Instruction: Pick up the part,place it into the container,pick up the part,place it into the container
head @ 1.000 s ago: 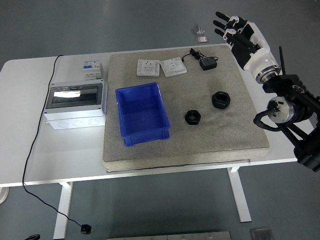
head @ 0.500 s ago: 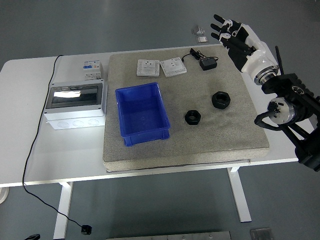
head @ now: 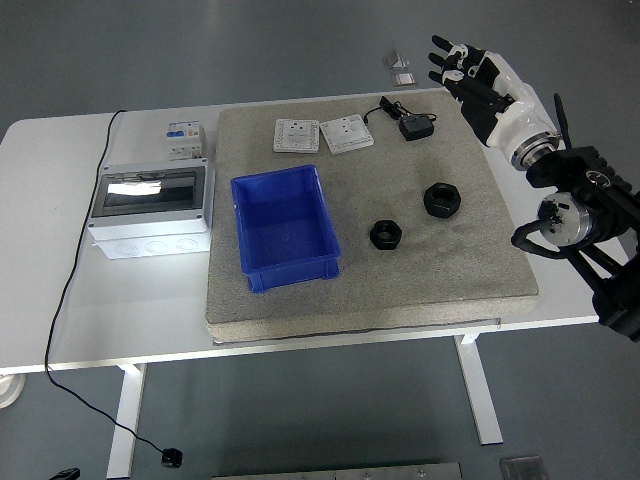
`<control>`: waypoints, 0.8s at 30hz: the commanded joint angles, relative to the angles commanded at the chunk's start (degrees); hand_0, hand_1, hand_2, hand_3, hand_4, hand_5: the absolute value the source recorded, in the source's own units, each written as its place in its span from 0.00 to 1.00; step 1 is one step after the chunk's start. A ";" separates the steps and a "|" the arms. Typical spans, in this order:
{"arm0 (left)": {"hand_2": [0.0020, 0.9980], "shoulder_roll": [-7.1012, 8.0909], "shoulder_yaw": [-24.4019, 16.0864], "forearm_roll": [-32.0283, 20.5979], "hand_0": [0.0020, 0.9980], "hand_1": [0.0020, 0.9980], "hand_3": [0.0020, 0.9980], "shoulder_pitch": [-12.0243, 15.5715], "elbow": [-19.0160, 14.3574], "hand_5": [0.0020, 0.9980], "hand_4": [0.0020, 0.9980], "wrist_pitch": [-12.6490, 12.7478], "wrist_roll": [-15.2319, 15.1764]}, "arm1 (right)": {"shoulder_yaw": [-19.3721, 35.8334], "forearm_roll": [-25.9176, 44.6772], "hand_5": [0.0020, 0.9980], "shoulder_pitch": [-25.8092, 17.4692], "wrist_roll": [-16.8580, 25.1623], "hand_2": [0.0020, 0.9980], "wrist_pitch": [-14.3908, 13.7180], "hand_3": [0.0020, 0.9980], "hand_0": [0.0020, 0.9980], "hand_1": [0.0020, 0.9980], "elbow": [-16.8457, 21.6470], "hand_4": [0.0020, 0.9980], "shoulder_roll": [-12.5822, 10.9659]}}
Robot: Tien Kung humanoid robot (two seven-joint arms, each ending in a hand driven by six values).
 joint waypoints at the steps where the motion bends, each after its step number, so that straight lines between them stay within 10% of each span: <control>1: 0.76 -0.01 0.02 -0.03 0.75 0.75 0.84 -0.01 0.00 1.00 0.96 0.00 0.00 | 0.11 0.27 0.35 -0.02 -0.01 0.97 -0.24 0.52 1.00 0.98 -0.09 1.00 -0.01; 3: 0.76 -0.01 0.06 -0.07 0.75 0.75 0.84 -0.02 0.01 1.00 0.96 0.00 0.00 | 0.23 0.74 0.35 -0.07 0.08 0.97 -0.53 0.52 1.00 0.98 -0.20 1.00 -0.03; 4: 0.76 -0.01 0.07 -0.08 0.75 0.75 0.84 -0.02 0.01 1.00 0.96 0.00 0.00 | 0.26 0.84 0.63 -0.08 0.10 0.96 -0.58 0.48 1.00 0.98 -0.22 1.00 -0.04; 10: 0.76 -0.01 0.11 -0.12 0.75 0.75 0.84 -0.02 0.02 1.00 0.96 0.00 0.00 | 0.49 1.33 0.71 -0.14 0.05 0.96 -0.57 0.46 1.00 0.98 -0.27 1.00 -0.08; 21: 0.76 -0.03 0.21 -0.25 0.75 0.75 0.84 -0.06 0.02 1.00 0.96 0.05 0.00 | 0.14 1.37 0.74 -0.16 -0.66 0.96 0.69 0.46 1.00 0.98 -0.11 1.00 -0.01; 22: 0.76 -0.02 0.22 -0.25 0.75 0.75 0.84 -0.07 0.02 1.00 0.96 0.05 0.00 | 0.12 1.24 0.58 -0.17 -0.79 0.95 0.84 0.48 1.00 0.98 -0.09 1.00 -0.02; 24: 0.76 -0.01 0.22 -0.25 0.75 0.75 0.84 -0.07 0.02 1.00 0.96 0.05 0.00 | 0.03 0.73 0.58 -0.19 -1.10 0.95 1.14 0.48 1.00 0.98 -0.06 1.00 -0.03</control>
